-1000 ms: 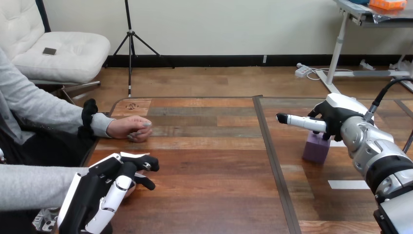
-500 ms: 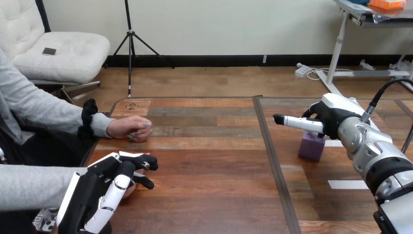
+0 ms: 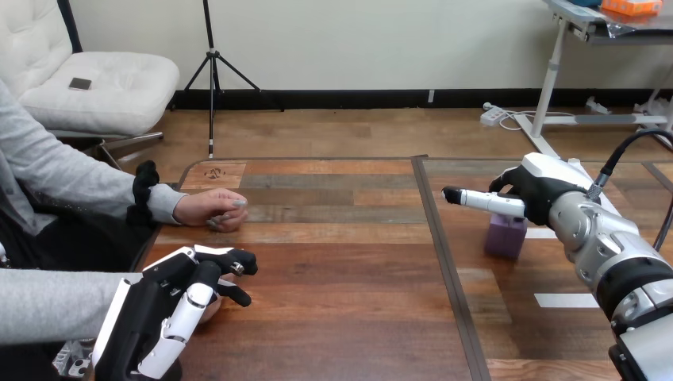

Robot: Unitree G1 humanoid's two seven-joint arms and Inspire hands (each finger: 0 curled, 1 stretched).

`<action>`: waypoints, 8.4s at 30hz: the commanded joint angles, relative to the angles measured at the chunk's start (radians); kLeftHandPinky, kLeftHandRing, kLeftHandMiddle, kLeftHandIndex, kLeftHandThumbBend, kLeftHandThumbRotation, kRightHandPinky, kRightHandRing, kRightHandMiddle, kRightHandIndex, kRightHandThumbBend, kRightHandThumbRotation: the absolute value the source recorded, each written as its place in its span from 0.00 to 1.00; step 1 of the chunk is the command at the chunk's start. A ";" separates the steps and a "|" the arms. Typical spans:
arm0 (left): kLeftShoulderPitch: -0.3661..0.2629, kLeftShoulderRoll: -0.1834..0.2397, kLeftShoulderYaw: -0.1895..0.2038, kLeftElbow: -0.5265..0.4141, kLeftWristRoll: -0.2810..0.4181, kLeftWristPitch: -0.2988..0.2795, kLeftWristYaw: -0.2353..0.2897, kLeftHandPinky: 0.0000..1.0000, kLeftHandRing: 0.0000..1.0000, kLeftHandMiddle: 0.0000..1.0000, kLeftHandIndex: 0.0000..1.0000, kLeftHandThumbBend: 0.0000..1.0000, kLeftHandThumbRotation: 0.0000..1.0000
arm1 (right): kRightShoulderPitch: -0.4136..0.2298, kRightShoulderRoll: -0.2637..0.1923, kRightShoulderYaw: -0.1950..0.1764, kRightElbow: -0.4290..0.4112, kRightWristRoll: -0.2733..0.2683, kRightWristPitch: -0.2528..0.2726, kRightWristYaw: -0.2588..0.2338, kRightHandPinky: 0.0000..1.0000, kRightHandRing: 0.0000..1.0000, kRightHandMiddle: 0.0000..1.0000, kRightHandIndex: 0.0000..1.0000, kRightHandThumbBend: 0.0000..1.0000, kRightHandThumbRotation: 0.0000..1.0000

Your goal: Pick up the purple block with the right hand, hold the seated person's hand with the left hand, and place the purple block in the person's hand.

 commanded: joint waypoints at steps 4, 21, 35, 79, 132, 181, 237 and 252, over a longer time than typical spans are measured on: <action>-0.061 0.011 0.004 -0.013 -0.003 -0.008 0.000 0.47 0.65 0.63 0.49 0.50 0.60 | 0.035 0.014 -0.007 -0.005 0.019 -0.011 0.012 0.64 0.73 0.77 0.82 1.00 1.00; -0.067 0.005 0.007 0.003 -0.002 -0.030 -0.006 0.46 0.62 0.61 0.48 0.47 0.56 | -0.003 -0.006 -0.015 -0.015 0.031 -0.029 0.005 0.58 0.67 0.72 0.78 1.00 1.00; -0.062 0.006 0.006 -0.002 0.000 -0.024 0.000 0.44 0.60 0.61 0.48 0.47 0.55 | -0.081 -0.023 0.013 -0.027 0.001 0.050 0.086 0.50 0.62 0.68 0.77 1.00 0.95; -0.090 0.002 0.014 0.042 -0.006 -0.063 -0.011 0.42 0.58 0.59 0.47 0.42 0.48 | -0.225 -0.090 -0.034 -0.128 0.028 0.057 0.253 0.48 0.62 0.67 0.71 1.00 0.79; -0.095 0.014 0.014 0.055 -0.059 -0.031 -0.084 0.47 0.66 0.62 0.49 0.57 0.58 | -0.174 -0.131 -0.165 -0.190 0.154 -0.076 0.063 0.56 0.70 0.75 0.78 0.96 0.71; -0.088 0.023 0.016 0.048 -0.071 -0.033 -0.117 0.48 0.65 0.63 0.49 0.56 0.55 | -0.046 -0.077 -0.183 -0.034 0.191 -0.085 -0.097 0.84 0.98 0.99 0.99 1.00 0.54; -0.087 0.027 0.015 0.025 -0.068 -0.010 -0.099 0.47 0.64 0.62 0.48 0.55 0.53 | 0.064 -0.017 -0.173 -0.006 0.171 -0.035 -0.094 0.87 0.98 0.98 0.98 1.00 0.58; -0.085 0.028 0.015 0.026 -0.054 -0.021 -0.085 0.46 0.63 0.61 0.48 0.55 0.54 | 0.075 -0.003 -0.174 -0.007 0.174 -0.031 -0.075 0.83 0.96 0.98 0.98 1.00 0.64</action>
